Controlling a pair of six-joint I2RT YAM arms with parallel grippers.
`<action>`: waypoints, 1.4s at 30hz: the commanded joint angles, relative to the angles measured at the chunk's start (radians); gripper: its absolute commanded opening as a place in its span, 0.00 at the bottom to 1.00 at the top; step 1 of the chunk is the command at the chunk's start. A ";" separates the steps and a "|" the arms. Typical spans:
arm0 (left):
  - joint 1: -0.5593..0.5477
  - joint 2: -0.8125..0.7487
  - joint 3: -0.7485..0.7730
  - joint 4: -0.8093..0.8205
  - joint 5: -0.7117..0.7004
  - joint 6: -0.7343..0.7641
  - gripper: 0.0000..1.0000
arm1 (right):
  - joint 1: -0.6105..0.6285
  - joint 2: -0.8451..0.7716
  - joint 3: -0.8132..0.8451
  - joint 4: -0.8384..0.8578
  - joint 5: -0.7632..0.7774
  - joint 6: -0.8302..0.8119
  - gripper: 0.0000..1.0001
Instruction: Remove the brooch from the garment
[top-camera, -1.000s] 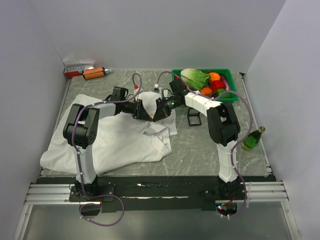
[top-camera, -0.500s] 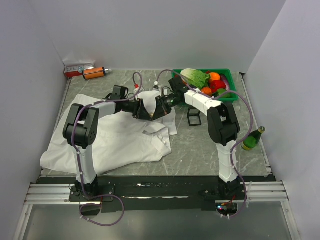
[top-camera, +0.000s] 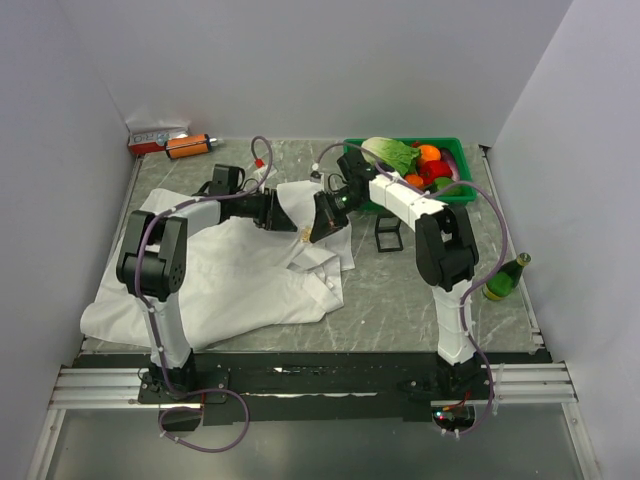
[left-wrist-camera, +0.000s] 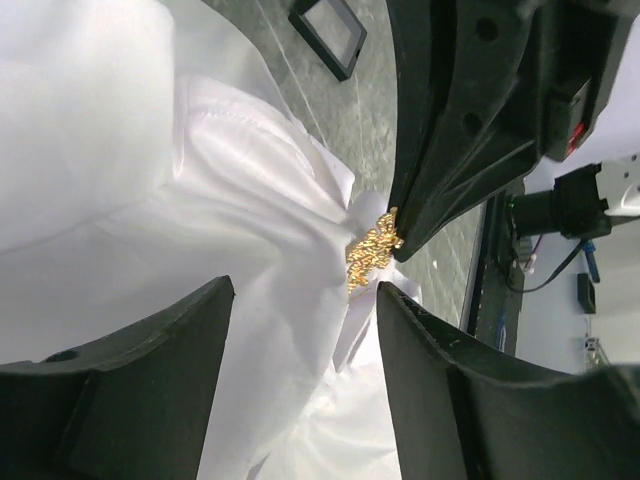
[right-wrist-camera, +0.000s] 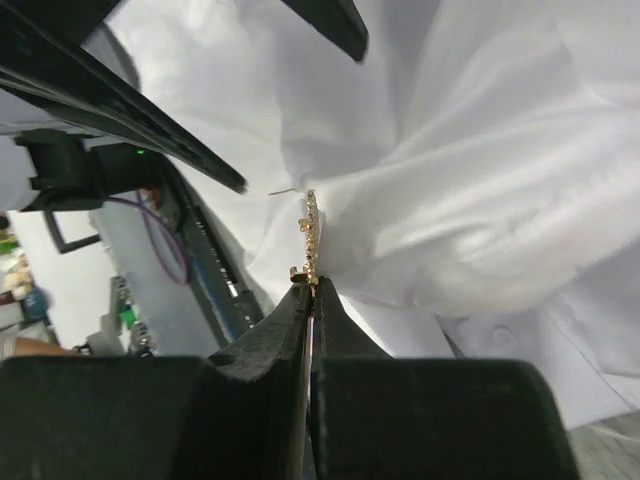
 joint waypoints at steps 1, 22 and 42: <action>-0.011 -0.064 0.014 -0.084 -0.010 0.111 0.63 | -0.013 0.026 0.101 -0.081 -0.113 0.009 0.00; -0.005 -0.121 0.019 -0.128 -0.125 0.131 0.60 | -0.056 0.029 0.075 -0.140 -0.135 -0.017 0.00; -0.034 -0.239 -0.012 -0.243 -0.309 0.223 0.58 | -0.059 -0.027 0.116 -0.361 0.043 -0.342 0.00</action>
